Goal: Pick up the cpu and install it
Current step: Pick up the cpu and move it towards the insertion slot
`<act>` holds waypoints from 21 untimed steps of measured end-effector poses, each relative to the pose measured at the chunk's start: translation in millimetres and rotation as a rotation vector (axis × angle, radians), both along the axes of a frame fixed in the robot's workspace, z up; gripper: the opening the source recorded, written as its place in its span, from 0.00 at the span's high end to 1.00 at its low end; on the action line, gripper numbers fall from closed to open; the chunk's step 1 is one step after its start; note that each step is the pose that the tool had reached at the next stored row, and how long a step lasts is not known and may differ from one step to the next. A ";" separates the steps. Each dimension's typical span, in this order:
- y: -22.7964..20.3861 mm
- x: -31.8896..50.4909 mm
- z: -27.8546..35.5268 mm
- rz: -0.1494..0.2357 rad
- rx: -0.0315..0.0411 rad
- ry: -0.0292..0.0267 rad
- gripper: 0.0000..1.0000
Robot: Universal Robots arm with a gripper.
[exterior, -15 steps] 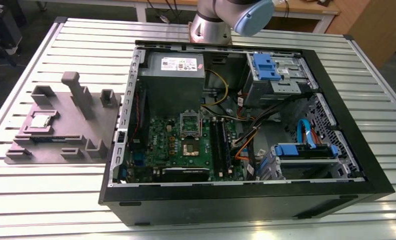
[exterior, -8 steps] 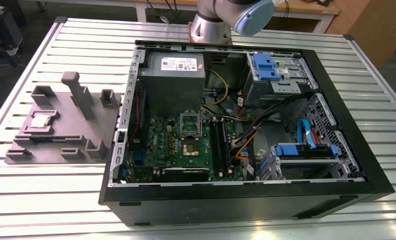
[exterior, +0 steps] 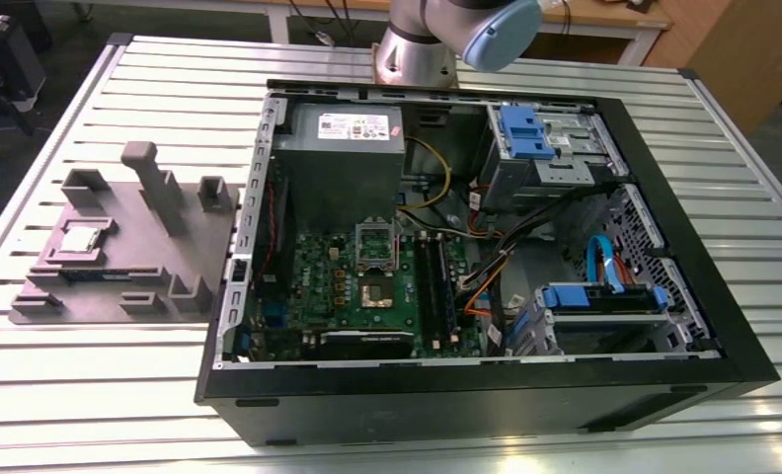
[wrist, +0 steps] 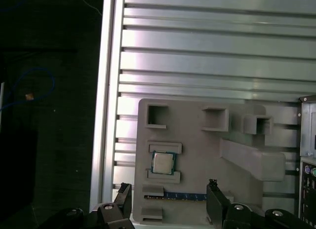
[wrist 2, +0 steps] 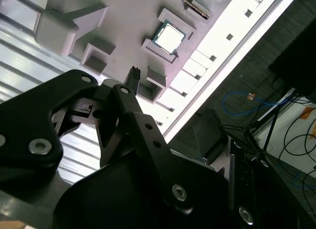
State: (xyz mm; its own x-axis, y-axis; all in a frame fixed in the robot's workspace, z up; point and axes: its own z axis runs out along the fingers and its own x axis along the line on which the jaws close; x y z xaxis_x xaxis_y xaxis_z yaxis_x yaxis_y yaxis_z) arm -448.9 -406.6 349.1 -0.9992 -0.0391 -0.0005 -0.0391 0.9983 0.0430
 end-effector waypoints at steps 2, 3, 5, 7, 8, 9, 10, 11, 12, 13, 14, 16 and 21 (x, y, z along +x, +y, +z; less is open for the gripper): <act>-0.1 0.0 -0.5 0.000 0.0000 -0.0001 0.29; -0.2 0.0 -0.7 0.000 0.0000 0.0000 0.29; -0.3 0.0 -1.1 0.000 0.0000 0.0000 0.29; -0.4 0.0 -1.5 0.000 0.0000 0.0000 0.29; -0.4 0.0 -1.7 0.000 0.0000 0.0000 0.29; -0.5 0.0 -1.9 0.000 0.0000 0.0000 0.29; -0.5 0.0 -2.0 0.000 0.0000 0.0000 0.29; -0.6 0.0 -2.2 0.000 0.0000 0.0001 0.29; -0.7 0.0 -2.4 0.000 0.0000 0.0000 0.29; -0.7 0.0 -2.6 0.000 0.0000 0.0000 0.29; -0.8 0.0 -2.7 0.000 0.0000 0.0000 0.29; -0.9 0.0 -3.1 0.000 0.0000 0.0000 0.29; -1.2 0.0 -4.0 0.000 0.0000 0.0001 0.29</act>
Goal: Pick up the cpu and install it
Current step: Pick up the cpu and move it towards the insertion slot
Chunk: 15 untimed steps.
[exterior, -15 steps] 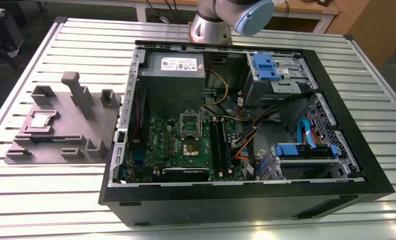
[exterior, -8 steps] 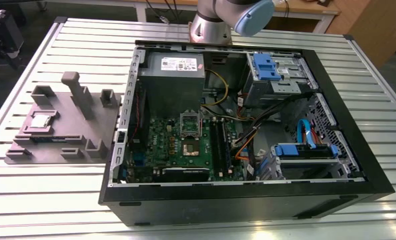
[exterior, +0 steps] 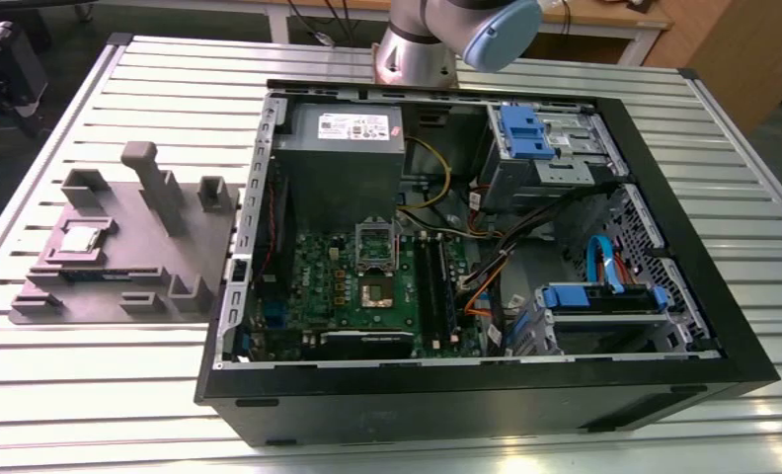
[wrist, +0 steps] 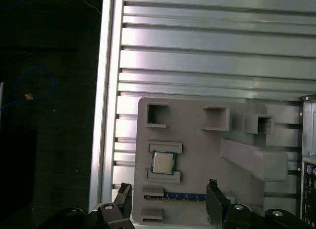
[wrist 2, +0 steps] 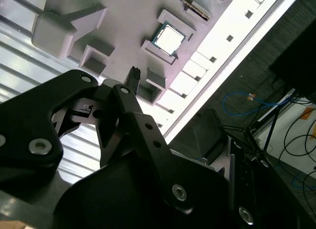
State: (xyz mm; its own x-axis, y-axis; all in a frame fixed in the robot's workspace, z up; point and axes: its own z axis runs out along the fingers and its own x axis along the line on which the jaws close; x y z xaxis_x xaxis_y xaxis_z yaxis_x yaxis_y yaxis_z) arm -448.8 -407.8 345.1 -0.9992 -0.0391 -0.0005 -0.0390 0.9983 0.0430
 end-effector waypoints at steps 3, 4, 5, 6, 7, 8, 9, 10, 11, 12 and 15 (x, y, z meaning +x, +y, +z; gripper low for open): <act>-0.2 0.0 -0.5 0.000 0.0000 0.0000 0.29; -0.3 0.0 -0.7 0.000 0.0000 0.0000 0.29; -0.4 0.0 -2.1 0.000 0.0000 0.0000 0.29; -0.4 0.0 -6.5 0.000 0.0000 0.0000 0.29; -0.4 0.0 -6.7 0.000 0.0000 -0.0001 0.29; -0.4 0.0 -6.8 0.000 0.0000 0.0000 0.29; -0.4 0.0 -7.0 0.000 0.0000 0.0000 0.29; -0.4 0.0 -7.2 0.000 0.0000 0.0000 0.29; -0.4 0.0 -7.3 0.000 0.0000 0.0000 0.29; -0.4 0.0 -7.5 0.000 0.0000 0.0000 0.29; -0.4 0.0 -8.7 0.000 0.0002 -0.0003 0.29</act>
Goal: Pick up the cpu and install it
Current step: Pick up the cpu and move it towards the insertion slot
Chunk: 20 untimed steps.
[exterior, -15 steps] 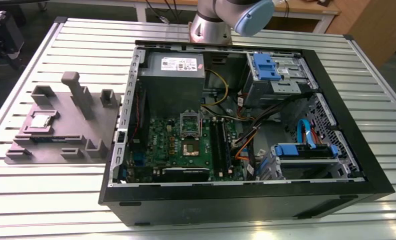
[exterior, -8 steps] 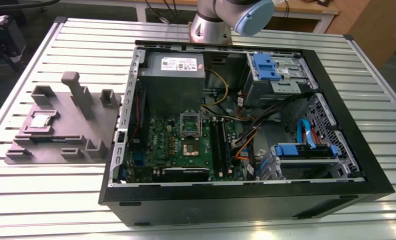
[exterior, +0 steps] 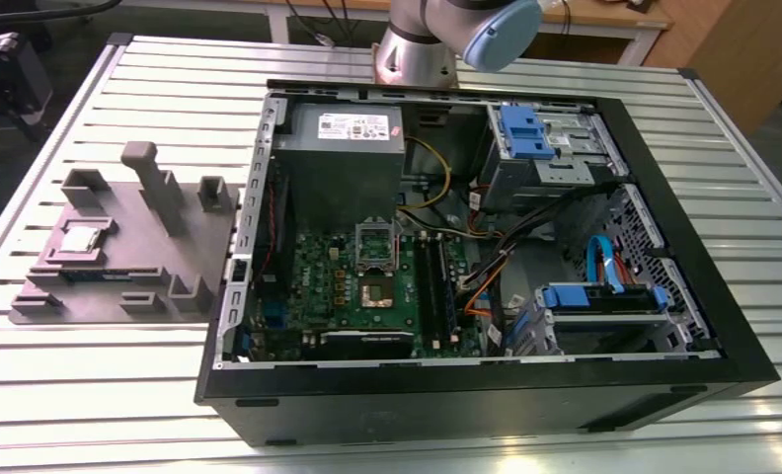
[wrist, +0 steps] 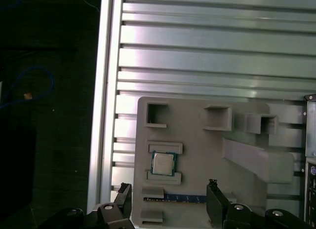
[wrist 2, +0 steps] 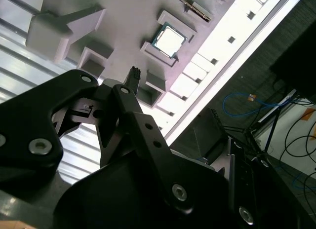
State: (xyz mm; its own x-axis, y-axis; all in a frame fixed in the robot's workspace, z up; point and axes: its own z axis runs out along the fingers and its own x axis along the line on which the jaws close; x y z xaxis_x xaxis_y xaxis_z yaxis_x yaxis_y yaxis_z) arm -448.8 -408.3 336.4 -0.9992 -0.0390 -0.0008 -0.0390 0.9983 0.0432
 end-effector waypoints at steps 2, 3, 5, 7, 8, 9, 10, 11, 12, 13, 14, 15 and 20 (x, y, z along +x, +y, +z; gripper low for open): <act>0.0 -0.1 -1.6 0.000 -0.0001 0.0002 0.29; 0.0 -0.1 -2.7 0.000 -0.0002 0.0003 0.29; -0.1 0.0 -5.6 0.000 -0.0001 0.0002 0.29; -0.1 0.0 -7.6 0.000 -0.0001 -0.0010 0.29; -0.1 0.0 -7.8 0.000 -0.0002 -0.0008 0.29; -0.1 0.0 -7.8 0.000 -0.0003 -0.0007 0.29; -0.1 0.0 -8.0 0.000 -0.0003 -0.0007 0.29; -0.1 0.0 -8.4 0.000 -0.0001 -0.0010 0.29; -0.1 0.0 -8.6 0.000 -0.0002 -0.0010 0.29; -0.2 0.0 -8.6 0.000 -0.0004 -0.0009 0.29; -0.1 0.0 -8.6 0.000 -0.0005 -0.0012 0.29; -0.2 0.0 -8.6 0.000 -0.0005 -0.0015 0.29; -0.2 0.0 -8.8 0.000 -0.0006 -0.0023 0.29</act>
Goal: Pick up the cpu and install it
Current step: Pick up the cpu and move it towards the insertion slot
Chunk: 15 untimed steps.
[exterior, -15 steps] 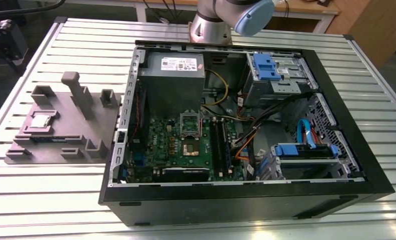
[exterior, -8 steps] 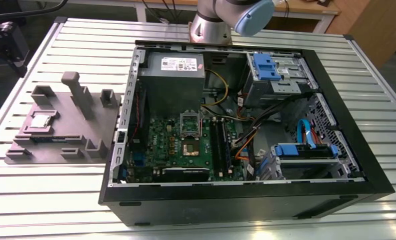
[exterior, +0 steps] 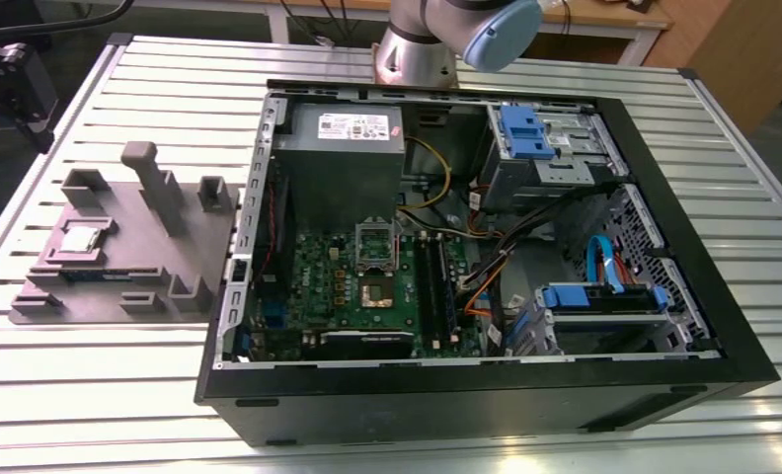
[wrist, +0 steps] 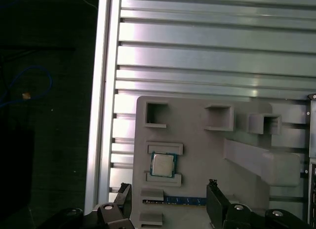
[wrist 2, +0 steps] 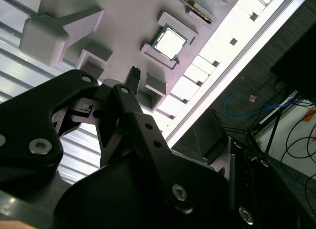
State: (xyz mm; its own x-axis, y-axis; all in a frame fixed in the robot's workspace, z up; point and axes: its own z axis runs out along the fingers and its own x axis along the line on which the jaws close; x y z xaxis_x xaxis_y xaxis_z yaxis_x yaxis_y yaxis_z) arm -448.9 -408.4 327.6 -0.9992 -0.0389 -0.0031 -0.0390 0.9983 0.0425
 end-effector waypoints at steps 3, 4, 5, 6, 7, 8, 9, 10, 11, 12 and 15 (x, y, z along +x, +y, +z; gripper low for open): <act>0.0 0.0 -0.9 0.000 0.0001 -0.0002 0.29; 0.0 0.0 -1.4 0.000 0.0002 -0.0004 0.29; 0.0 0.0 -1.9 0.000 0.0002 -0.0003 0.29; 0.0 0.0 -2.1 0.000 0.0001 -0.0001 0.29; 0.0 0.0 -2.0 0.000 0.0000 0.0000 0.29; 0.0 0.0 -2.0 0.000 0.0000 0.0000 0.29; 0.0 0.0 -2.3 0.000 0.0001 -0.0001 0.29; 0.0 0.0 -3.9 0.000 0.0000 0.0000 0.29; 0.0 0.0 -4.0 0.000 0.0001 -0.0001 0.29; 0.0 0.0 -4.2 0.000 0.0001 -0.0001 0.29; 0.0 0.0 -5.0 0.000 0.0001 -0.0002 0.29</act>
